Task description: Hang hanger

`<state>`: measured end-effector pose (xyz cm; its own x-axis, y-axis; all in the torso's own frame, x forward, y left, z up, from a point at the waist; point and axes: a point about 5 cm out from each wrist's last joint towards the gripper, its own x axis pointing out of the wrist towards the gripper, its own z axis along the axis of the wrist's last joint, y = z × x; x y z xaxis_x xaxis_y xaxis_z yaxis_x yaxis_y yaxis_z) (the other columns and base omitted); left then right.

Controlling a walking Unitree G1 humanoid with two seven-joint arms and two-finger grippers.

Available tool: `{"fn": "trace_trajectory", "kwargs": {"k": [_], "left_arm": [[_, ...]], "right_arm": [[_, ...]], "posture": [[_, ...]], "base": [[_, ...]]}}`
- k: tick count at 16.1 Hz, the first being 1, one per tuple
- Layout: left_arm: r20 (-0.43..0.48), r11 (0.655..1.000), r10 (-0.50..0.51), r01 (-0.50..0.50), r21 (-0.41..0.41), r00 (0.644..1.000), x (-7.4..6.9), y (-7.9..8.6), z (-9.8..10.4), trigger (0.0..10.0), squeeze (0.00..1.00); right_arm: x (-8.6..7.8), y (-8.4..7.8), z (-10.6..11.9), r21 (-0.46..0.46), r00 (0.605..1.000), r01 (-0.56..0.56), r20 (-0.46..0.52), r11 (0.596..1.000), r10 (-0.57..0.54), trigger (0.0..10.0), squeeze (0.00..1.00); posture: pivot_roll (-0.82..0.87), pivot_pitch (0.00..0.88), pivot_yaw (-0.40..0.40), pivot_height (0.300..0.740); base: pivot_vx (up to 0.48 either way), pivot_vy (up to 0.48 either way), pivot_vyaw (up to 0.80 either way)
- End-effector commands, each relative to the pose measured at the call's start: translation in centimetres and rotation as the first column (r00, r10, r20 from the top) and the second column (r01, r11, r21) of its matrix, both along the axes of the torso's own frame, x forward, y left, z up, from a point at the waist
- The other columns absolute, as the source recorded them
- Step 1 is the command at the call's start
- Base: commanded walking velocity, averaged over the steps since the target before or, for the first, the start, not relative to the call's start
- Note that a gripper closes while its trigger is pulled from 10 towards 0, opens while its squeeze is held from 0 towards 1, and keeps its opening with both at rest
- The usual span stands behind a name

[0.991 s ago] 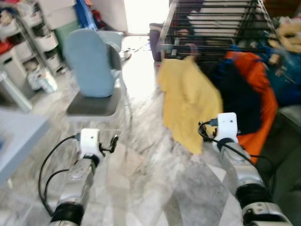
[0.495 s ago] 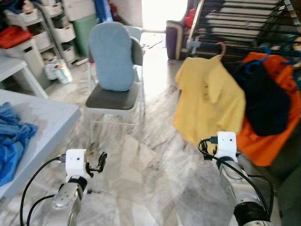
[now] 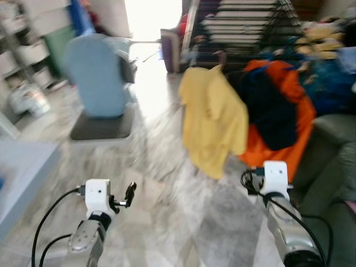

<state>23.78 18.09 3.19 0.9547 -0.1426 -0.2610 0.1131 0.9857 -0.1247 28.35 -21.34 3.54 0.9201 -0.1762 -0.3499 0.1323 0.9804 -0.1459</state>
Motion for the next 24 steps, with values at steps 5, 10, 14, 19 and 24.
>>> {"fn": "trace_trajectory", "kwargs": {"k": [5, 10, 14, 19, 24], "left_arm": [[-0.006, 1.000, 0.005, -0.005, 0.007, 1.000, -0.1, 0.2, 0.1, 10.0, 0.00], [-0.031, 1.000, 0.019, -0.018, 0.024, 0.999, -0.1, 0.2, -0.2, 10.0, 0.00], [-0.040, 0.993, 0.090, -0.087, 0.078, 0.995, 0.2, 1.2, -0.3, 10.0, 0.00], [-0.033, 0.993, 0.103, -0.101, 0.060, 0.994, -0.7, 1.2, -0.3, 10.0, 0.00], [-0.048, 0.993, 0.107, -0.105, 0.050, 0.993, -0.8, 1.4, -0.4, 10.0, 0.00]], "right_arm": [[0.5, 0.7, 1.0, 0.004, 0.998, -0.046, 0.033, 0.999, 0.046, 10.0, 0.00], [0.7, 1.2, 1.2, -0.001, 0.996, -0.079, 0.035, 0.997, 0.079, 10.0, 0.00], [0.8, 2.0, 1.1, -0.002, 0.989, -0.147, 0.025, 0.989, 0.147, 10.0, 0.00], [0.9, 2.0, 1.8, 0.023, 0.986, -0.157, 0.066, 0.987, 0.156, 10.0, 0.00], [0.8, 1.5, 2.0, 0.050, 0.989, -0.121, 0.091, 0.991, 0.116, 10.0, 0.00]], "posture": [[-0.11, 0.000, 0.042, 0.740], [-0.11, 0.000, 0.039, 0.740], [-0.11, 0.000, 0.032, 0.740], [-0.10, 0.000, 0.030, 0.740], [-0.11, 0.000, 0.038, 0.740]], "base": [[0.449, 0.000, 0.00], [0.394, 0.000, 0.00], [0.000, 0.000, 0.00], [0.000, 0.000, 0.00], [0.000, 0.000, 0.00]]}}
